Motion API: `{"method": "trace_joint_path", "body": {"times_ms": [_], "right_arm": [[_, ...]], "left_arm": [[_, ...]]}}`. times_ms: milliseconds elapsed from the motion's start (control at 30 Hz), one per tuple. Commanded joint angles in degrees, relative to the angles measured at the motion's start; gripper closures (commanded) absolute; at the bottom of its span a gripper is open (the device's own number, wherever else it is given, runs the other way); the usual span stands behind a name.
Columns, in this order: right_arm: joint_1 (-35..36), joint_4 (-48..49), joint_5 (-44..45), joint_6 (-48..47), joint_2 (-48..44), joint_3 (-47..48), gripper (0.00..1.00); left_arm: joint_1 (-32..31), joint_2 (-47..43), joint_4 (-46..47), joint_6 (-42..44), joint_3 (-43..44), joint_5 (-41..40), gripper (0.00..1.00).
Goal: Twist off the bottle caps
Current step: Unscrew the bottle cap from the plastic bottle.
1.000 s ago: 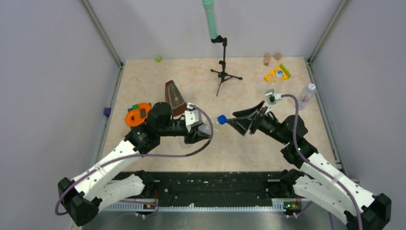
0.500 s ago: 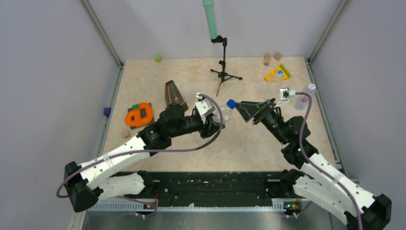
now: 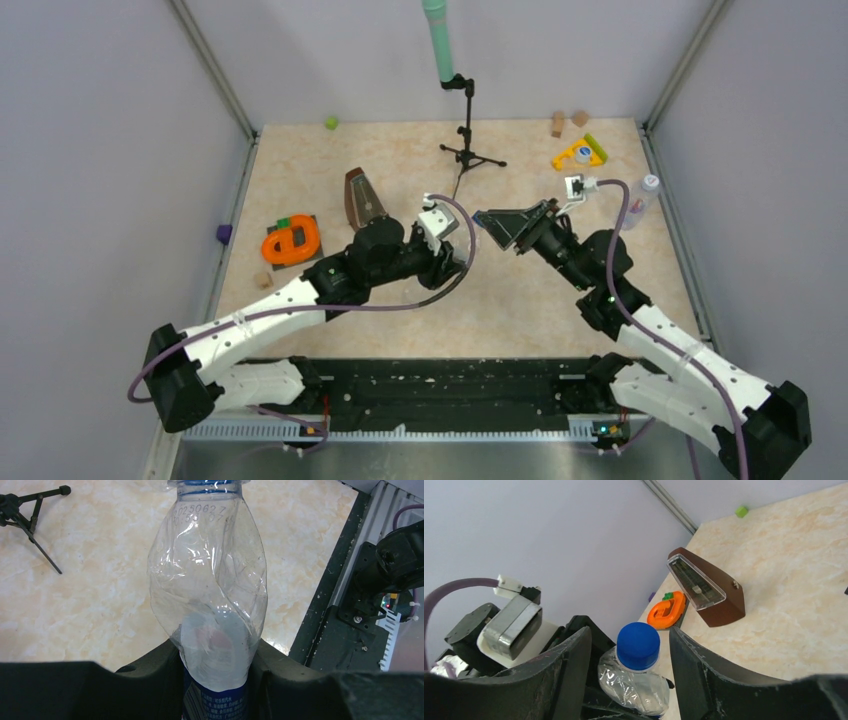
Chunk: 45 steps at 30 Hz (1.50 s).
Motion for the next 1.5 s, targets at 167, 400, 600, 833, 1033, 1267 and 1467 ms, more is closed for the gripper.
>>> {"method": "trace_joint_path", "body": {"times_ms": [167,400,600,833,1033,1267,1467], "right_arm": [[0.58,3.56,-1.67,1.1,2.78,2.99,0.54],[0.58,6.1,-1.78,1.65,3.13,1.84,0.73],[0.58,8.3,-1.67,2.5,3.88,0.9,0.59],[0.58,8.97,-0.49,2.76,4.41,0.72,0.6],[0.59,11.13,-0.83,3.4,4.37,-0.43,1.0],[0.5,12.48,-9.21,-0.57,4.93,1.23,1.0],[0.49,21.08,-17.92,-1.42,4.96,0.1,1.0]], "left_arm": [[-0.66,-0.02,1.8,-0.09,1.47,1.12,1.0],[-0.75,0.21,2.07,0.14,1.49,2.54,1.0],[-1.08,1.76,1.42,1.16,2.75,5.56,1.0],[-1.37,2.1,1.2,1.24,2.83,5.02,1.0],[-1.45,1.89,1.09,2.15,2.88,6.09,1.0],[-0.86,1.22,-0.77,5.37,4.34,22.52,1.0],[7.26,1.2,10.35,-3.92,3.07,49.05,1.0]]}}
